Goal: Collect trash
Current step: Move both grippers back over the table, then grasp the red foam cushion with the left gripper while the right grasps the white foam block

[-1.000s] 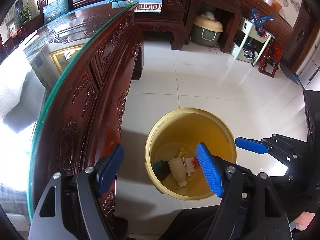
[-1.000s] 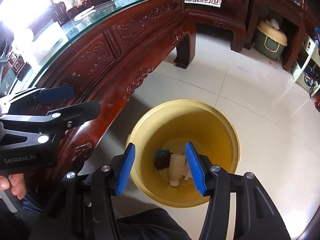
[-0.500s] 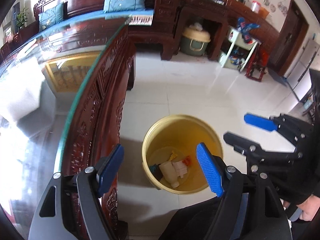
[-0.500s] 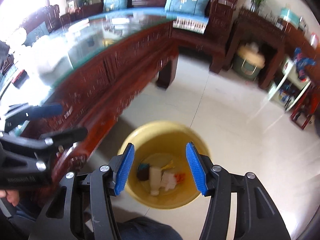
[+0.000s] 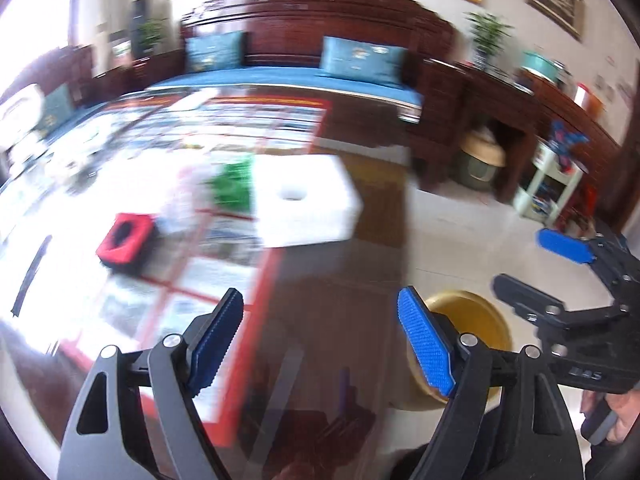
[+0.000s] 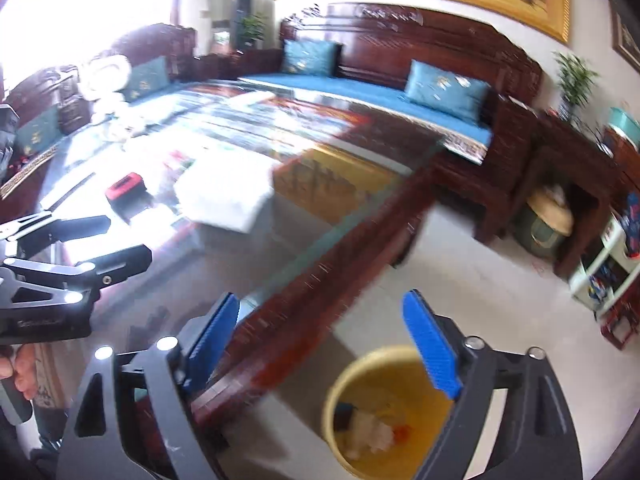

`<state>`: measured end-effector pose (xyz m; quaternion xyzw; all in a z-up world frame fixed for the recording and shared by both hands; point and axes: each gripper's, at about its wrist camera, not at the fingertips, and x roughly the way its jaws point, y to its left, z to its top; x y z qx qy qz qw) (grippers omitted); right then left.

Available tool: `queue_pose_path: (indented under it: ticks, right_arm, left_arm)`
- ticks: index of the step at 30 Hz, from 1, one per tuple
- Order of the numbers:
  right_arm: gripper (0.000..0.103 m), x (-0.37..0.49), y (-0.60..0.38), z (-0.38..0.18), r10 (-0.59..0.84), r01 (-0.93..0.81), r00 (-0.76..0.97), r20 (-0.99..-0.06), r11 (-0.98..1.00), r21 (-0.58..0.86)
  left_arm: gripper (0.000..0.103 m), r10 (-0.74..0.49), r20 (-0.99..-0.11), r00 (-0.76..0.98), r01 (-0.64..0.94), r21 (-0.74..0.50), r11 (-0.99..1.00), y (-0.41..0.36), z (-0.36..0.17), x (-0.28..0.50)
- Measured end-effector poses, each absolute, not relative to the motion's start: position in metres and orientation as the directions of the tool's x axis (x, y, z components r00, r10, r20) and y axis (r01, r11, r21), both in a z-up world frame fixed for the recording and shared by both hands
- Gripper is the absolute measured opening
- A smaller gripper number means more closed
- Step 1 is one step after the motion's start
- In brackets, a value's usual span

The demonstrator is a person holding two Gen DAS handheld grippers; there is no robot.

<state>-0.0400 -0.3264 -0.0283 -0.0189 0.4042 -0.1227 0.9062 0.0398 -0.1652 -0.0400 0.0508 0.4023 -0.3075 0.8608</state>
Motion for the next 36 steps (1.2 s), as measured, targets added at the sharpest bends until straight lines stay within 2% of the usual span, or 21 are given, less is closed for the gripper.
queue_pose_path:
  ticks: [6, 9, 17, 25, 32, 36]
  right_arm:
    - [0.087, 0.004, -0.278, -0.027, -0.179, 0.138, 0.685, -0.706, 0.984, -0.115]
    - [0.088, 0.020, -0.260, -0.031, -0.154, 0.120, 0.690, -0.707, 0.988, -0.099]
    - [0.088, 0.049, -0.225, -0.045, -0.108, 0.084, 0.680, -0.726, 0.994, -0.070]
    - [0.089, 0.066, -0.229, -0.051, -0.094, 0.105, 0.674, -0.733, 0.994, -0.032]
    - [0.089, 0.078, -0.239, -0.063, -0.087, 0.108, 0.653, -0.752, 0.994, -0.021]
    - [0.089, 0.086, -0.242, -0.071, -0.078, 0.110, 0.642, -0.762, 0.994, -0.010]
  left_arm:
    - [0.083, -0.421, -0.740, 0.524, 0.473, -0.158, 0.867, -0.109, -0.048, 0.079]
    - [0.091, -0.404, -0.739, 0.539, 0.448, -0.154, 0.881, -0.086, -0.052, 0.092]
    - [0.092, -0.353, -0.749, 0.561, 0.395, -0.133, 0.909, -0.049, -0.065, 0.125]
    - [0.092, -0.284, -0.791, 0.542, 0.363, -0.084, 0.928, -0.062, -0.089, 0.184]
    - [0.092, -0.299, -0.829, 0.472, 0.427, -0.081, 0.900, -0.084, -0.107, 0.215]
    - [0.099, -0.282, -0.847, 0.452, 0.423, -0.075, 0.903, -0.089, -0.118, 0.228]
